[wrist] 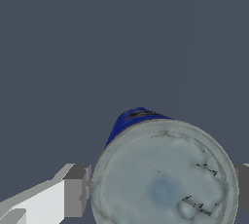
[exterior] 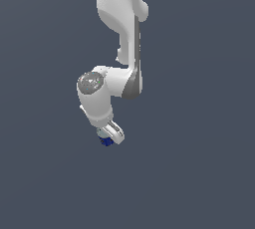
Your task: Pick up the object and move it to a goal position.
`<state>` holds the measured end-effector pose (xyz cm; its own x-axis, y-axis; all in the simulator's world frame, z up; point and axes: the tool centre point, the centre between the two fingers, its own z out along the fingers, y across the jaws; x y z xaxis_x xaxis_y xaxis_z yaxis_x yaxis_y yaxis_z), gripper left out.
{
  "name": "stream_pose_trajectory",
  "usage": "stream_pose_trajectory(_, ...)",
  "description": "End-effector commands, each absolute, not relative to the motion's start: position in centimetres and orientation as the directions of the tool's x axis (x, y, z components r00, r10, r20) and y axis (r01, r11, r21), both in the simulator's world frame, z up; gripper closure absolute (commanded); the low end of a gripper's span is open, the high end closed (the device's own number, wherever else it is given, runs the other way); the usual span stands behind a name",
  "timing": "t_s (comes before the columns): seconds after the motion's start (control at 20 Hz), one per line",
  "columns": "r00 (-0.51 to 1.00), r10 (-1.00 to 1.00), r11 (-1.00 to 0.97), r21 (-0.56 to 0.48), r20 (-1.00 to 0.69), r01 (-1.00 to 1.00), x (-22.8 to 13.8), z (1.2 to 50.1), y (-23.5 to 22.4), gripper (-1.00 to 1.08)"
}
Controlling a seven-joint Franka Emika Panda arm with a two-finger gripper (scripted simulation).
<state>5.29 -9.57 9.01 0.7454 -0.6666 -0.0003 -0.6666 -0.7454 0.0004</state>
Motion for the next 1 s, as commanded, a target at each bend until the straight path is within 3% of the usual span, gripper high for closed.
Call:
stream_pose_trajectory(0.0, 0.745, -0.668, -0.745, 0.0, 0.0, -0.668, 5.27, 7.92, -9.58, -0.92)
stream_pose_trajectory(0.3, 0.745, -0.668, -0.745, 0.0, 0.0, -0.668, 5.42, 7.42, -9.58, -0.92)
stream_pose_trajectory(0.35, 0.745, -0.668, -0.745, 0.0, 0.0, -0.668, 5.42, 7.42, -9.58, 1.08)
stream_pose_trajectory(0.95, 0.743, -0.67, -0.743, 0.0, 0.0, -0.67, 5.44, 7.46, -9.58, 1.08)
